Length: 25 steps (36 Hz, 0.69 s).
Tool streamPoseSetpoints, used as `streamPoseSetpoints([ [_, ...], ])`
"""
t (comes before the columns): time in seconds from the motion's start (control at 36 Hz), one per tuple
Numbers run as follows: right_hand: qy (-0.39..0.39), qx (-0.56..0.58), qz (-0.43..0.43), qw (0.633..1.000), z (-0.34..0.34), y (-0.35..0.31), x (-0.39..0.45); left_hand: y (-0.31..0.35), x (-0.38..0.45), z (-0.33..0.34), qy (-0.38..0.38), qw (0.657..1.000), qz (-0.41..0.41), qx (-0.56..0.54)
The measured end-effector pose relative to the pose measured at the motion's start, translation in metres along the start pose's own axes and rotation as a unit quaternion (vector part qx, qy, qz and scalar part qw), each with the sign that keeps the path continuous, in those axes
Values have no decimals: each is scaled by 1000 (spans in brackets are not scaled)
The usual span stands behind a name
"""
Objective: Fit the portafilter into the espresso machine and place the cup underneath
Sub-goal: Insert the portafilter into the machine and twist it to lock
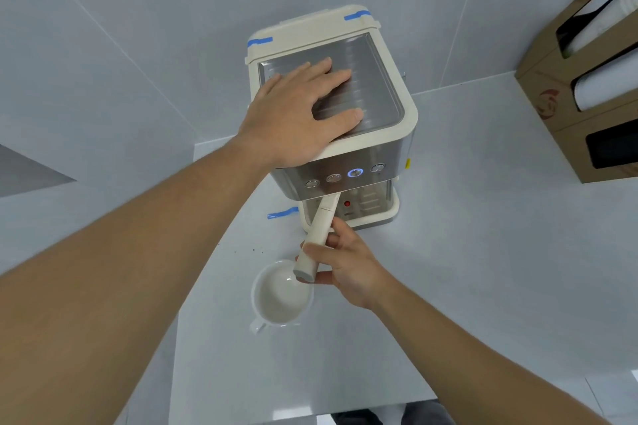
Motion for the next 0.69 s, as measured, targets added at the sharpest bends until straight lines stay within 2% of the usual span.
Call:
streamPoseSetpoints([
  [0.31, 28, 42, -22, 998, 26, 5, 14, 0, 0, -1, 2, 1000, 0, 1],
  [0.69, 100, 94, -36, 990, 57, 12, 30, -1, 1, 0, 8, 1000, 0, -10],
])
Point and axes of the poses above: each hand's wrist, its own x-axis towards the middle knuckle, its own z-axis out of the palm, y = z × x, the point moved 5 cm from there along x, towards the middle knuckle, and after that the axes turned 13 degrees about -z, right-handed, at the moved point
